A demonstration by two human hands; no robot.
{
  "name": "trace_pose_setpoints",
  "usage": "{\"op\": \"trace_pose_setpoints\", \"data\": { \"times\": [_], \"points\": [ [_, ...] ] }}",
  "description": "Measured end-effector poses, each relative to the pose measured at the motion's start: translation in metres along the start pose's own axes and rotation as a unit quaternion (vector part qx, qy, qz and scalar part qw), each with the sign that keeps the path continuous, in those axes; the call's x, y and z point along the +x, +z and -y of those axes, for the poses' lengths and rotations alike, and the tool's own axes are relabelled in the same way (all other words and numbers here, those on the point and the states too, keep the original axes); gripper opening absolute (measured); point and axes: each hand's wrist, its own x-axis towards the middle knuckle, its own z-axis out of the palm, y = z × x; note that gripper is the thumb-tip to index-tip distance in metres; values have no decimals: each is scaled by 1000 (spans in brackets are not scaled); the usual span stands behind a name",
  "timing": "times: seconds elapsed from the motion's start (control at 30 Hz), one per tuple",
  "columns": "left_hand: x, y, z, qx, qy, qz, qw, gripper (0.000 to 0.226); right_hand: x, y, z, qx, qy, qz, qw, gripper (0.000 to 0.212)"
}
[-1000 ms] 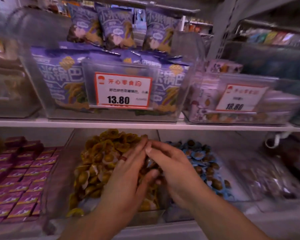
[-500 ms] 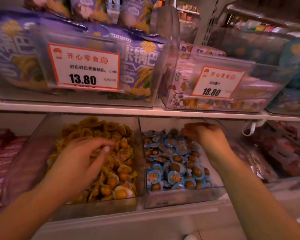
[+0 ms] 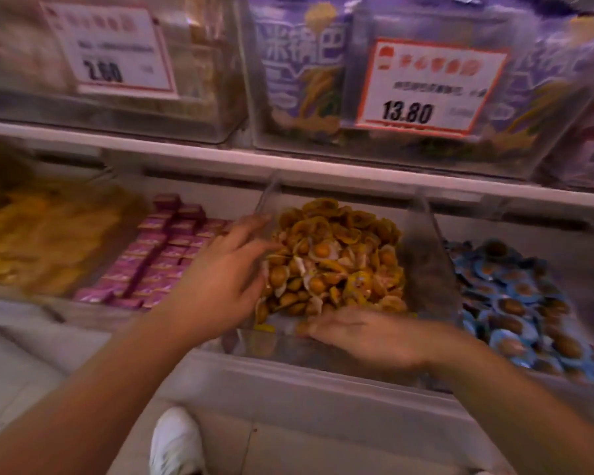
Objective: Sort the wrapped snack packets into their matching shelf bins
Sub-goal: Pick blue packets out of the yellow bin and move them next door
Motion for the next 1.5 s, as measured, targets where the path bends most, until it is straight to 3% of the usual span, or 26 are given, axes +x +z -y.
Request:
{"op": "trace_pose_setpoints", "data": {
  "times": [0.17, 0.3, 0.47, 0.6, 0.63, 0.7, 0.8, 1.03, 1.13, 1.3, 1.43, 1.5],
  "points": [
    [-9, -1, 11, -19, 8, 9, 1000, 43, 31, -1, -1, -56, 46, 49, 996, 45],
    [-8, -6, 10, -30, 8, 19, 999, 42, 43, -12, -13, -161, 56, -37, 985, 42],
    [-8, -7, 9, -41, 3, 26, 999, 38, 47, -10, -13, -212, 49, -53, 975, 47],
    [-6, -7, 7, -39, -1, 27, 999, 40, 45, -13, 5, -300, 22, -176, 937, 40],
    [-6, -6, 7, -37, -1, 27, 999, 40, 46, -10, 11, -260, -8, -172, 950, 37],
    [-5, -5, 7, -36, 1, 27, 999, 41, 47, -1, 24, -127, -39, -85, 988, 34],
    [-5, -4, 7, -39, 1, 24, 999, 43, 52, 8, 26, -89, -51, 31, 994, 35],
    [-6, -3, 9, -46, 3, 26, 999, 43, 53, 0, 17, -161, 22, 61, 985, 45],
    [-5, -4, 8, -47, 3, 25, 999, 42, 48, -5, 8, -124, 29, 81, 989, 35],
    [-3, -4, 3, 7, 0, -5, 1000, 38, 37, -7, -5, -45, -11, 36, 998, 22],
    [2, -4, -14, 40, 60, -116, 991, 27, 27, -3, -14, -41, -31, -74, 996, 27],
    [2, 1, -27, -1, 99, -122, 988, 25, 24, -2, -20, -13, -22, -136, 990, 31]
  ]
}}
